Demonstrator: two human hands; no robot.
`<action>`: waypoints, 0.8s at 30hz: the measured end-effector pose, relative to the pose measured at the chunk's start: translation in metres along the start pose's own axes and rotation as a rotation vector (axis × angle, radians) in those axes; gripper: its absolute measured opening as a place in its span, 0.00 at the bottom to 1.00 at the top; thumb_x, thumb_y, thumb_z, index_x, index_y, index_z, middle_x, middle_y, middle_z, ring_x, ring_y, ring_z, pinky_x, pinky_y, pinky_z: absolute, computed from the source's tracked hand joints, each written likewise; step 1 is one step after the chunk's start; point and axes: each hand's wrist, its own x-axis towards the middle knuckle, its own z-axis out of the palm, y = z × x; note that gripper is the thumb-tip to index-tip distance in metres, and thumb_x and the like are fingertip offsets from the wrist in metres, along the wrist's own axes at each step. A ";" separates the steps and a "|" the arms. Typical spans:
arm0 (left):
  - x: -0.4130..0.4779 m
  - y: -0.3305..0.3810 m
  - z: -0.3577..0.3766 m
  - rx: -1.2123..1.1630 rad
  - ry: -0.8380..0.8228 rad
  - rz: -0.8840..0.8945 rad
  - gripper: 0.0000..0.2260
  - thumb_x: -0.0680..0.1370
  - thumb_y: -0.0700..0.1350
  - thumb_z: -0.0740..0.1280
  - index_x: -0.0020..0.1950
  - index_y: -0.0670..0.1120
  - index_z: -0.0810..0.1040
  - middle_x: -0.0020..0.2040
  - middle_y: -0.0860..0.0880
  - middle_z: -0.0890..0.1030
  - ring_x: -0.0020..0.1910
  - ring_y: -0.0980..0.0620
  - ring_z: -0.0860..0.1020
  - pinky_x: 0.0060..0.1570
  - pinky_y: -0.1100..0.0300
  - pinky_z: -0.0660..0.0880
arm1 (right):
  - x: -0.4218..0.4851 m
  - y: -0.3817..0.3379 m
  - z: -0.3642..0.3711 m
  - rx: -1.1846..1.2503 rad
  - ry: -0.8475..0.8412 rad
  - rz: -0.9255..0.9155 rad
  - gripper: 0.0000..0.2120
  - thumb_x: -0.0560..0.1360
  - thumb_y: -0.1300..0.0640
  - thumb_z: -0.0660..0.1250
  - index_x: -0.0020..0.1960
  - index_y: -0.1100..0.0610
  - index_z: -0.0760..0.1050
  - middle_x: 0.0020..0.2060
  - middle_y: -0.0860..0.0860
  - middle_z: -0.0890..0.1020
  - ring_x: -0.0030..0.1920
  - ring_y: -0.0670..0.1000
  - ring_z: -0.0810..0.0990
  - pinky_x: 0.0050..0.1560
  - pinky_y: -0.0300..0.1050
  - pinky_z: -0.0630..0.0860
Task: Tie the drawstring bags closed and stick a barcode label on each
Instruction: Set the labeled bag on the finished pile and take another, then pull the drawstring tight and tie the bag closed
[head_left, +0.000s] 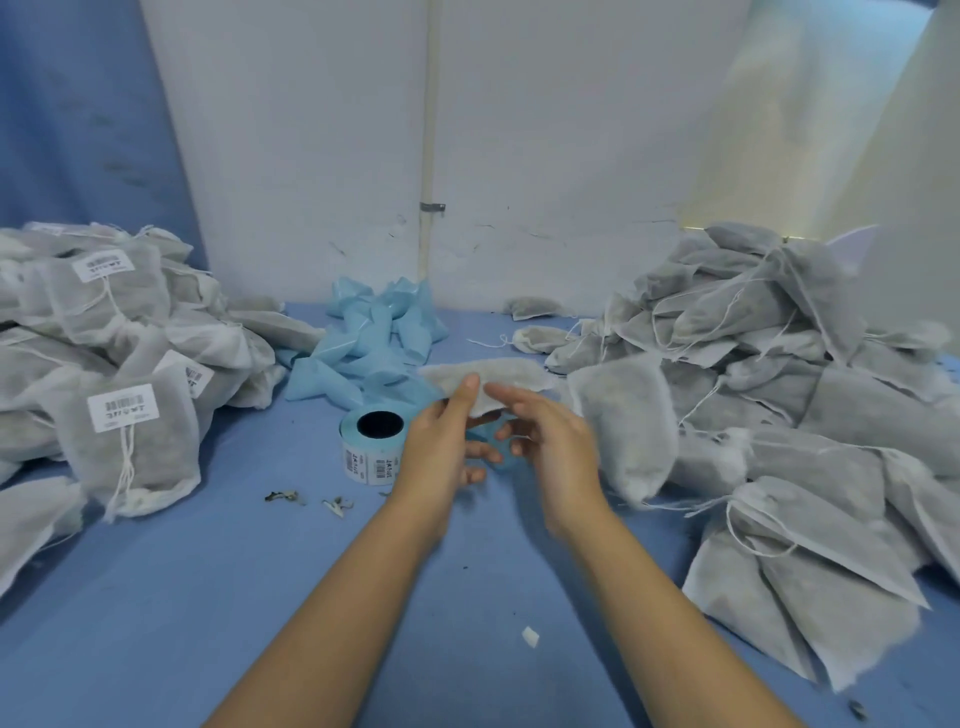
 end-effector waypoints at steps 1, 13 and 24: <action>0.000 0.000 -0.003 -0.004 0.020 0.023 0.13 0.79 0.52 0.64 0.50 0.42 0.76 0.39 0.47 0.81 0.23 0.56 0.74 0.21 0.65 0.65 | -0.003 0.000 0.003 -0.054 -0.030 -0.026 0.17 0.75 0.67 0.58 0.43 0.54 0.84 0.36 0.48 0.83 0.32 0.45 0.75 0.32 0.35 0.68; -0.004 0.014 -0.015 0.044 0.195 0.211 0.08 0.77 0.45 0.62 0.40 0.43 0.74 0.27 0.47 0.73 0.20 0.55 0.70 0.20 0.64 0.62 | -0.013 0.019 0.015 -0.597 0.113 -0.361 0.23 0.71 0.67 0.68 0.63 0.50 0.73 0.56 0.49 0.66 0.47 0.47 0.73 0.54 0.37 0.72; -0.008 -0.003 -0.010 -0.071 0.056 0.047 0.07 0.80 0.38 0.58 0.53 0.40 0.75 0.38 0.44 0.82 0.28 0.51 0.81 0.25 0.62 0.76 | 0.000 0.015 0.013 -0.067 0.154 0.012 0.10 0.77 0.56 0.67 0.43 0.63 0.75 0.33 0.56 0.76 0.31 0.48 0.72 0.32 0.39 0.70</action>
